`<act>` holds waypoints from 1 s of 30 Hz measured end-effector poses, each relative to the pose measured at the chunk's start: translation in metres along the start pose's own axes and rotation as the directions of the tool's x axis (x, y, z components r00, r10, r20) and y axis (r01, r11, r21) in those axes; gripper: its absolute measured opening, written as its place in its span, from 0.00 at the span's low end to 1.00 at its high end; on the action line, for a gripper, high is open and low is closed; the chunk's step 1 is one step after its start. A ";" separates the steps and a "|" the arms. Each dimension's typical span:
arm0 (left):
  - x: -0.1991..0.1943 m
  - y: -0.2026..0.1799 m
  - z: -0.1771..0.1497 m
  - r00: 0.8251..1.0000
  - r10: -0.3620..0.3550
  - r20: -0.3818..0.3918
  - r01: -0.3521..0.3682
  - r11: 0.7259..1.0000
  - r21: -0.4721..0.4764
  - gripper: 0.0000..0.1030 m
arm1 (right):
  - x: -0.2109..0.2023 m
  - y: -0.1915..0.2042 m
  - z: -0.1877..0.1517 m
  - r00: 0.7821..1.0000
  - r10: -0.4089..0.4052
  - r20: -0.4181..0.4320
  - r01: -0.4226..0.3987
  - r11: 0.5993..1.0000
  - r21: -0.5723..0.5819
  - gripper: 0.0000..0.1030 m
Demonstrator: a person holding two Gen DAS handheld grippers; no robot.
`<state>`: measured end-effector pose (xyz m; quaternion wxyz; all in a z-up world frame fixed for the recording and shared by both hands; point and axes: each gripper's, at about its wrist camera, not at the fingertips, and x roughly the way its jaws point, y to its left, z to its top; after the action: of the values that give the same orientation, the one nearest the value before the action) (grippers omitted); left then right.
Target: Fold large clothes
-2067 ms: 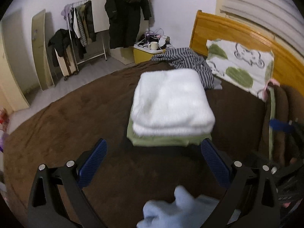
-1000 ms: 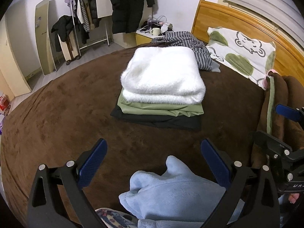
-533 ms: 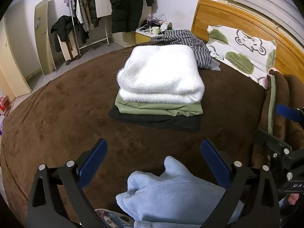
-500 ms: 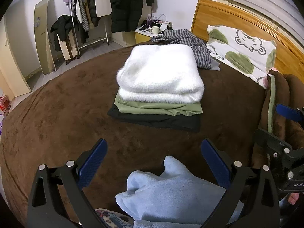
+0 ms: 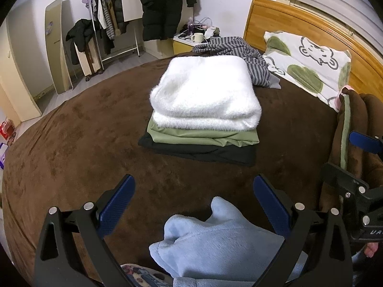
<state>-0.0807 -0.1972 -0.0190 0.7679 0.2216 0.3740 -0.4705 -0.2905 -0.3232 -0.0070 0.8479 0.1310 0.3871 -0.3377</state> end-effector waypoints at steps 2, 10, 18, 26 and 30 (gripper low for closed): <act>0.000 0.000 0.001 1.000 0.002 0.000 -0.002 1.000 -0.001 0.94 | 0.001 -0.001 -0.001 1.000 0.000 -0.004 0.000 1.000 0.004 0.95; 0.002 -0.005 0.003 1.000 0.021 -0.002 -0.021 1.000 0.020 0.94 | 0.004 -0.002 0.001 1.000 0.009 -0.008 -0.009 1.000 0.011 0.95; 0.004 -0.014 0.004 1.000 0.022 -0.005 -0.022 0.999 0.045 0.94 | 0.004 -0.003 0.002 1.000 0.006 -0.004 -0.006 1.000 0.007 0.95; 0.004 -0.013 0.005 1.000 0.015 -0.008 -0.015 0.999 0.037 0.94 | 0.004 -0.004 0.003 1.000 0.003 -0.002 -0.003 1.000 0.006 0.95; 0.006 -0.011 0.007 1.000 0.021 -0.010 -0.020 0.999 0.025 0.94 | 0.003 -0.004 0.002 1.000 0.002 -0.002 -0.002 1.000 0.007 0.95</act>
<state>-0.0868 -0.2103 -0.0191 0.7679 0.2374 0.3698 -0.4661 -0.2902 -0.3285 -0.0075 0.8474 0.1347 0.3868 -0.3379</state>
